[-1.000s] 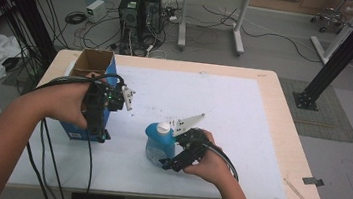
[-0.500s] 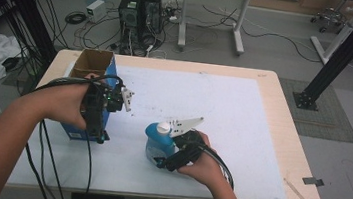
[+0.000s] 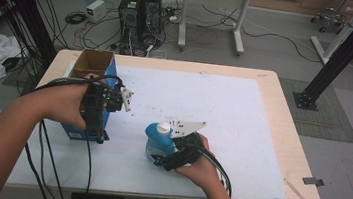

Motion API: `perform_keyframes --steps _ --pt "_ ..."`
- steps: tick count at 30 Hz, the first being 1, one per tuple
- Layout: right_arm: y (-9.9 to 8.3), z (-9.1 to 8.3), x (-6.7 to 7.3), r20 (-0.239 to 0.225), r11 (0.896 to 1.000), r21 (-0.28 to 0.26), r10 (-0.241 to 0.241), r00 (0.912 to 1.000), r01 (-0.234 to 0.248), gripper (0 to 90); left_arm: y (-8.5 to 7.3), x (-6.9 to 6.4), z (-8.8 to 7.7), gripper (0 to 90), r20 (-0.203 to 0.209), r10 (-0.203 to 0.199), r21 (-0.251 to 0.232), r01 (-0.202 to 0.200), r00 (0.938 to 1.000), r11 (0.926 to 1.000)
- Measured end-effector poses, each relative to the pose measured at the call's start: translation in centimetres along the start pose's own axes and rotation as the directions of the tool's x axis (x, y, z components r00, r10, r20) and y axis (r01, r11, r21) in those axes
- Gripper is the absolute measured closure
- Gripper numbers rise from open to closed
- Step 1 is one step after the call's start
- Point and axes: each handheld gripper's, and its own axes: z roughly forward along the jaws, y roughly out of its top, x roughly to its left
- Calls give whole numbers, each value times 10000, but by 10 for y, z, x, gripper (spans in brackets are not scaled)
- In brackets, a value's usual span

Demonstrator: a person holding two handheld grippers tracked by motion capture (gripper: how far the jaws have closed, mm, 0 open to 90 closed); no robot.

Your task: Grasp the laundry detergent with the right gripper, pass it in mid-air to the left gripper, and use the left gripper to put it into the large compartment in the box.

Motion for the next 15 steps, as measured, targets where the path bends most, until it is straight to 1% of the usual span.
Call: perform_keyframes --steps 1,3,6,7,8,12,13,15 --pt "0 0 1 86 10000 -88 27 10000 -26 132 0 0 0 97 9 6 3 -6 10000 10000" --pt "-1 1 1 109 9996 -274 76 9999 -73 132 0 0 0 97 8 0 2 0 10000 10000" --pt "-2 2 1 145 9993 -374 76 9999 -71 135 0 0 0 97 1 3 -7 -3 10000 10000" --pt "-3 2 2 182 9985 -538 83 9998 -73 199 0 0 0 98 1 -11 3 11 10000 10000" --pt "-3 1 3 197 9981 -611 40 9998 -28 207 -1 0 0 97 4 -35 -27 35 10000 10000" --pt "-2 2 3 221 9979 -650 1 9998 13 208 -1 0 0 97 -4 -42 -10 42 10000 10000" --pt "-3 2 3 208 9981 -610 -23 9998 36 234 -1 0 0 97 -5 -43 -13 43 10000 10000" --pt "-4 1 3 204 9978 -659 -9 9998 22 236 -1 0 1 97 -4 -56 -23 56 10000 10000"
